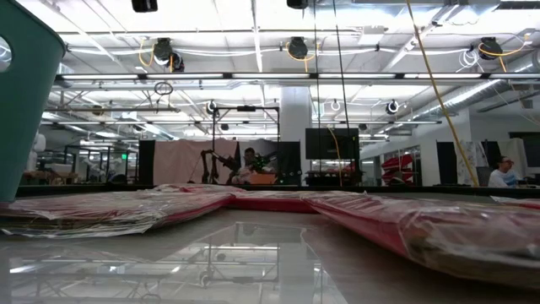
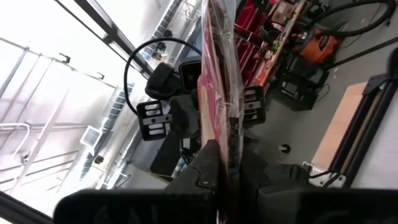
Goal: Sort popcorn bags into baskets
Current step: Put the red popcorn bag into the green bin
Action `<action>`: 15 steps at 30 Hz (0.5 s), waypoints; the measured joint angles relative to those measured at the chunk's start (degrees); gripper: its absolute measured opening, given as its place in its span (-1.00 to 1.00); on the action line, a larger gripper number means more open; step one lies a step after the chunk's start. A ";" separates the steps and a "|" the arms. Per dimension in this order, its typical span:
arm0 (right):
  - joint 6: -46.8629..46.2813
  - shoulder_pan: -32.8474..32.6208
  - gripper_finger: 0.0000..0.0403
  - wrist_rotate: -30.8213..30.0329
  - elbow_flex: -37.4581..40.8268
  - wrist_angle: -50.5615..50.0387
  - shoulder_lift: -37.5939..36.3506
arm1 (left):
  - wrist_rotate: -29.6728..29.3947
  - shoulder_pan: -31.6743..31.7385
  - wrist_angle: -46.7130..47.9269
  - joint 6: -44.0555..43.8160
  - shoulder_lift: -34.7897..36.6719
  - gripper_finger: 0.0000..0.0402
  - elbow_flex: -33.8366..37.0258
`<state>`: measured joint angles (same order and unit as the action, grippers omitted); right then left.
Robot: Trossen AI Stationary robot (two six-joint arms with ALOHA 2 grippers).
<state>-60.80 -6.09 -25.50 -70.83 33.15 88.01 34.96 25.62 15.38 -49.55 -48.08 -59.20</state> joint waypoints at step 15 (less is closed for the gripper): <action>-3.12 0.02 -0.78 7.65 0.00 -3.55 0.05 | 2.80 0.03 17.86 5.15 5.54 -0.98 0.00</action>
<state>-63.92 -6.07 -17.85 -70.83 29.60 88.05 37.76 25.65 33.24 -44.40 -42.54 -59.20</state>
